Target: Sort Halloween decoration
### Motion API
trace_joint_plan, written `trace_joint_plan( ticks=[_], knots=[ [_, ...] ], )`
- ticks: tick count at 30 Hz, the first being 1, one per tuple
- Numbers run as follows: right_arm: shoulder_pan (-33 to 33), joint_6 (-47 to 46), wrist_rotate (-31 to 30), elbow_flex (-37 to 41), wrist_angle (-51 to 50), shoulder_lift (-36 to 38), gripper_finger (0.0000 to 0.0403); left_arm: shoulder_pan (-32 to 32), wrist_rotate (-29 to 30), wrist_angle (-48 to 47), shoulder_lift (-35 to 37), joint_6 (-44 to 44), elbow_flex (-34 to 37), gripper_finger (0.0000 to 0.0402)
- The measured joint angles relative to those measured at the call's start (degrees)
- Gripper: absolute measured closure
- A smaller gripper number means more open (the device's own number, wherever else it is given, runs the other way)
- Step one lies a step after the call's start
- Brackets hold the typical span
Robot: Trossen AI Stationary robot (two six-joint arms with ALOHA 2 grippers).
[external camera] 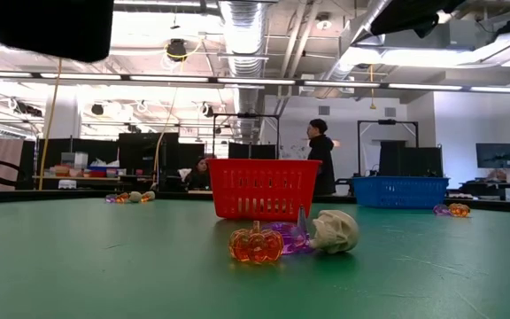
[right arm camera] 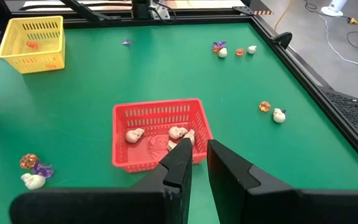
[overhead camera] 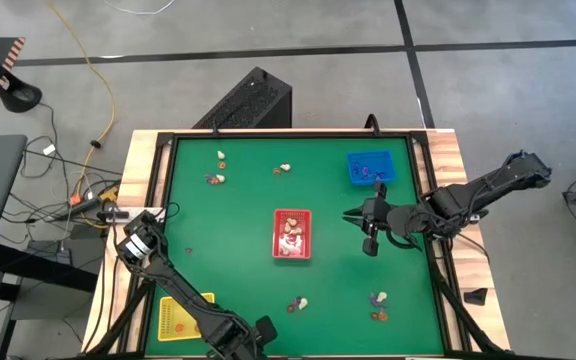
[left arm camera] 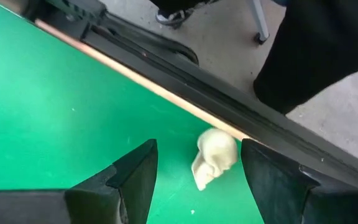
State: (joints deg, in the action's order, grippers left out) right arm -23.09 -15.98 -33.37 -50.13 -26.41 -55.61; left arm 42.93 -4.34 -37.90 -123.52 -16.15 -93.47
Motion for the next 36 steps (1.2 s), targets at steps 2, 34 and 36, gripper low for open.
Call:
trace_joint_plan(
  ticks=[2,34,36],
  knots=[
    [0.0,0.0,0.0,0.0,0.1,0.0,0.0322,-0.2,0.1,-0.1,0.0,-0.8,0.0,0.0182],
    [-0.2,-1.2,0.5,0.0,0.4,0.0,0.0322,-0.8,-1.3,-0.4,-0.3,-8.4,0.0,0.0219],
    [-0.2,-1.2,0.5,0.0,0.4,0.0,0.0322,-1.0,-1.7,-0.2,-0.3,-8.7,0.0,0.0219]
  ],
)
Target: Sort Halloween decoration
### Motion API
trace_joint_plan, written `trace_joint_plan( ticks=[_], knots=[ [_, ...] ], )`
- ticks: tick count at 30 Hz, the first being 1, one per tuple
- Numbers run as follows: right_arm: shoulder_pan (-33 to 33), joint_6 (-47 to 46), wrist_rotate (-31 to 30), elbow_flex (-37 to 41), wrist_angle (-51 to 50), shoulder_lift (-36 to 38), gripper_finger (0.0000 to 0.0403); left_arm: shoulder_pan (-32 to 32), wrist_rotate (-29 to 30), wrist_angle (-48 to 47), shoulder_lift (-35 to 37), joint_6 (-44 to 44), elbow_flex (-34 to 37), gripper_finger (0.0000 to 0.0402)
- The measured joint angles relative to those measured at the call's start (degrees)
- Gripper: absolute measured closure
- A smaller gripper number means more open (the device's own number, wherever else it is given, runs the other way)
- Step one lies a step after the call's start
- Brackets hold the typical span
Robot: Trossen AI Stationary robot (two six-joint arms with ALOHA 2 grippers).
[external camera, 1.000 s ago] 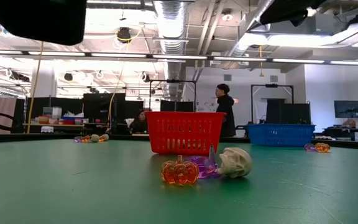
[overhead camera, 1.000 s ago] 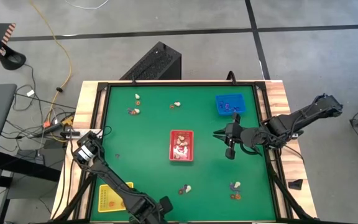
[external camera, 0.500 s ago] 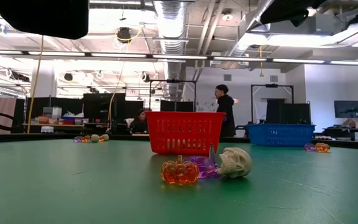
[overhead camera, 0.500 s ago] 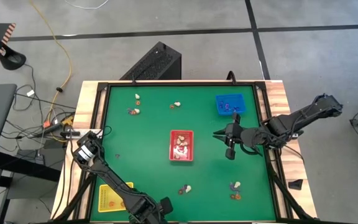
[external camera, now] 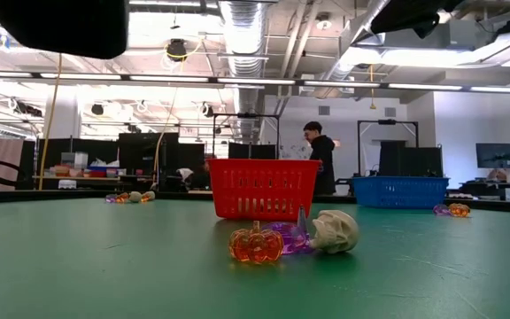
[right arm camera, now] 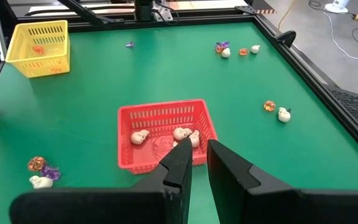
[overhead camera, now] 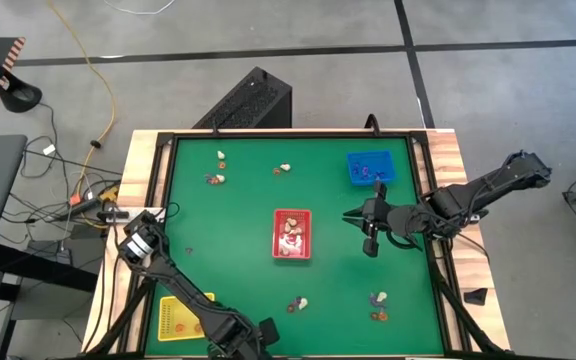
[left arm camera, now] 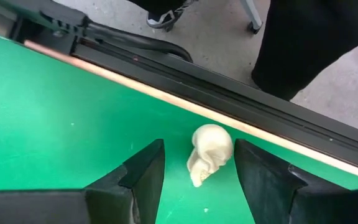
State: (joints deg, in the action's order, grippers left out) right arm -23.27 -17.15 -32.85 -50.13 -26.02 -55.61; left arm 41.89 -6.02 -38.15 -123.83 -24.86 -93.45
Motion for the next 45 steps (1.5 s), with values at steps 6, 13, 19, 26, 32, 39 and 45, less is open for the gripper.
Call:
trace_joint_plan(
  ticks=[6,13,19,26,32,39,45],
  knots=[
    [0.0,0.0,0.0,0.0,0.0,0.0,0.0322,-0.2,-0.2,-0.1,0.0,0.0,0.0,0.0219],
    [0.0,0.0,0.0,0.0,0.0,0.0,0.0322,-0.2,-0.3,0.1,0.0,0.0,0.0,0.0233],
    [0.0,0.0,0.0,0.0,-0.1,0.0,0.0322,-0.2,-0.3,0.1,0.0,0.0,0.0,0.0243],
    [0.0,0.0,0.0,0.0,-0.1,0.0,0.0322,-0.6,-2.3,5.6,0.4,2.2,3.5,0.0244],
    [0.0,0.0,0.0,0.0,-0.1,0.0,0.0322,-0.7,-0.9,5.7,0.6,-0.6,3.8,0.0244],
    [0.0,0.1,0.0,0.0,-0.1,0.0,0.0322,-0.8,-1.0,5.4,0.6,-0.5,3.8,0.0244],
    [0.1,0.1,0.0,0.0,-0.1,0.0,0.0322,-0.8,-1.0,5.3,0.8,-0.3,3.8,0.0244]
  ],
)
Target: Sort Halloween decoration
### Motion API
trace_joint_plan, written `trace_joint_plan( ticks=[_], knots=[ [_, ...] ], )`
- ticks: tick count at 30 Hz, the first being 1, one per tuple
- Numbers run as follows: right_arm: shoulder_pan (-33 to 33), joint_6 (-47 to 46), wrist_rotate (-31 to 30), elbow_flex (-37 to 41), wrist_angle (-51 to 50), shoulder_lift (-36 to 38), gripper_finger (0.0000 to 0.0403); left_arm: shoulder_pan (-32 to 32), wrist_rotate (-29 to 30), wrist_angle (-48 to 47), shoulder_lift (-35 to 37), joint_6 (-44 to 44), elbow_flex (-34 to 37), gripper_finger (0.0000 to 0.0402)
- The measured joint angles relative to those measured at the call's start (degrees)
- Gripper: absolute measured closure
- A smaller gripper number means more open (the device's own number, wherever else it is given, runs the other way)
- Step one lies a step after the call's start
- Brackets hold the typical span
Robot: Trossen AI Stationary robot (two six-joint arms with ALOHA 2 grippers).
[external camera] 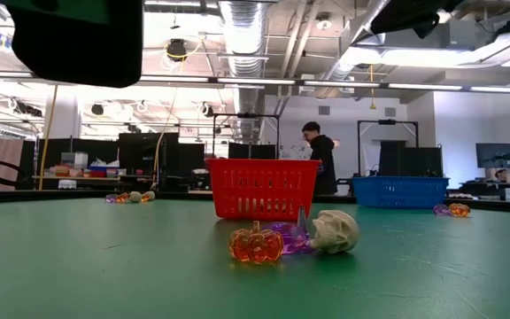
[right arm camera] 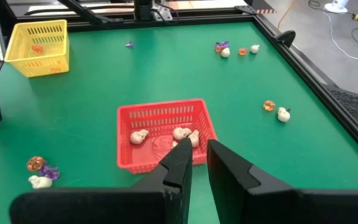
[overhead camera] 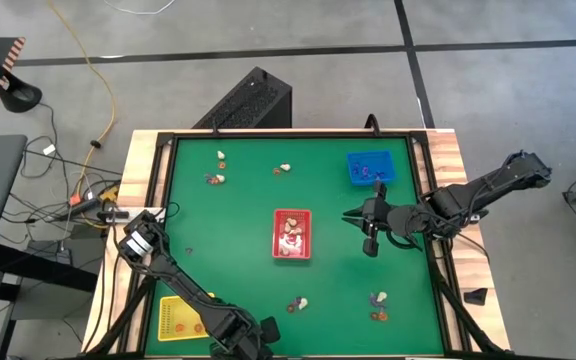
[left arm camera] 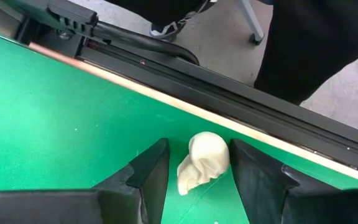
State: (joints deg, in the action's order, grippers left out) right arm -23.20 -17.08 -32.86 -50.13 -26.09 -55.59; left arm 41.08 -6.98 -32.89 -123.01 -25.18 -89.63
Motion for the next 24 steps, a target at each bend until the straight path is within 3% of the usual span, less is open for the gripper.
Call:
trace_joint_plan(
  ticks=[11,24],
  knots=[
    [0.0,0.0,0.0,0.0,0.0,0.0,0.0322,0.0,0.3,-0.3,0.1,0.5,0.0,0.0291],
    [0.0,0.0,0.0,0.0,0.0,0.0,0.0322,-0.1,0.2,0.1,1.3,0.9,0.1,0.0292]
  ],
)
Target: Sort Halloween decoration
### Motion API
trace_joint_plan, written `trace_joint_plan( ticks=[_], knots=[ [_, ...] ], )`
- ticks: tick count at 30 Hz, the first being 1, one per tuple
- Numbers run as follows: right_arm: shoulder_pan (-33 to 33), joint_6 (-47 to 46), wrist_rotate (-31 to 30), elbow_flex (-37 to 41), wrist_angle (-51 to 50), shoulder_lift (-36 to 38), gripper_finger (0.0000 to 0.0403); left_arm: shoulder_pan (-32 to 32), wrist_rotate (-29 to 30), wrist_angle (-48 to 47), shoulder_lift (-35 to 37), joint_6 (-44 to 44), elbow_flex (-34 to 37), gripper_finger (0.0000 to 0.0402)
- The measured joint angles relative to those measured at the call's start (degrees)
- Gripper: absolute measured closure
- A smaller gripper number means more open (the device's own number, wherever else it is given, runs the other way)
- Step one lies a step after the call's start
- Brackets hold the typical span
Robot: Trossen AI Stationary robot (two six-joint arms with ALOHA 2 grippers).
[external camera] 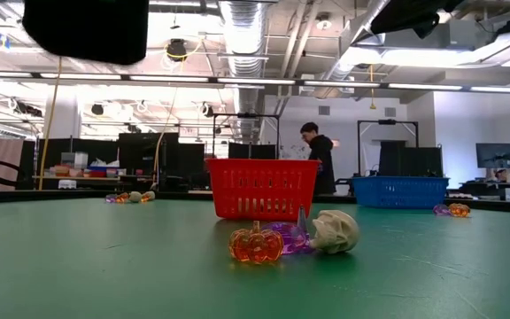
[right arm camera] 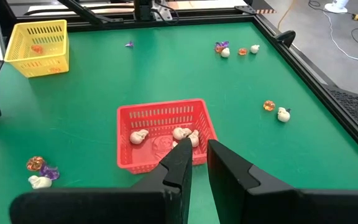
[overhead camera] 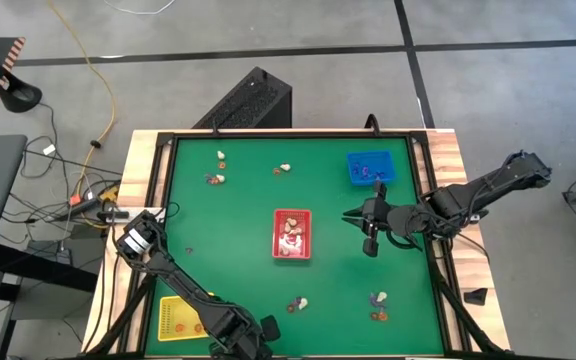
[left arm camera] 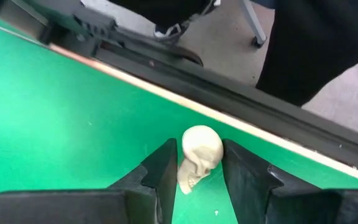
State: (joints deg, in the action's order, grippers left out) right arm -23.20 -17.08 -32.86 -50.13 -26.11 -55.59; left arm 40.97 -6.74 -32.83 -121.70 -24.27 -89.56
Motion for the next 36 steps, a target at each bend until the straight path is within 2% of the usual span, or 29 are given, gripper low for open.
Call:
trace_joint_plan(
  ticks=[26,31,36],
  knots=[
    [-0.9,-1.0,1.4,0.0,-0.4,0.0,0.0322,-1.0,-2.4,0.4,0.8,2.7,0.0,0.0291],
    [-0.9,-1.0,1.4,0.0,-0.4,0.0,0.0322,-1.2,-4.0,5.7,0.7,4.1,3.4,0.0291],
    [-0.9,-1.0,1.4,0.0,-0.4,0.0,0.0322,-1.4,-4.2,6.9,0.7,4.0,4.2,0.0291]
  ],
)
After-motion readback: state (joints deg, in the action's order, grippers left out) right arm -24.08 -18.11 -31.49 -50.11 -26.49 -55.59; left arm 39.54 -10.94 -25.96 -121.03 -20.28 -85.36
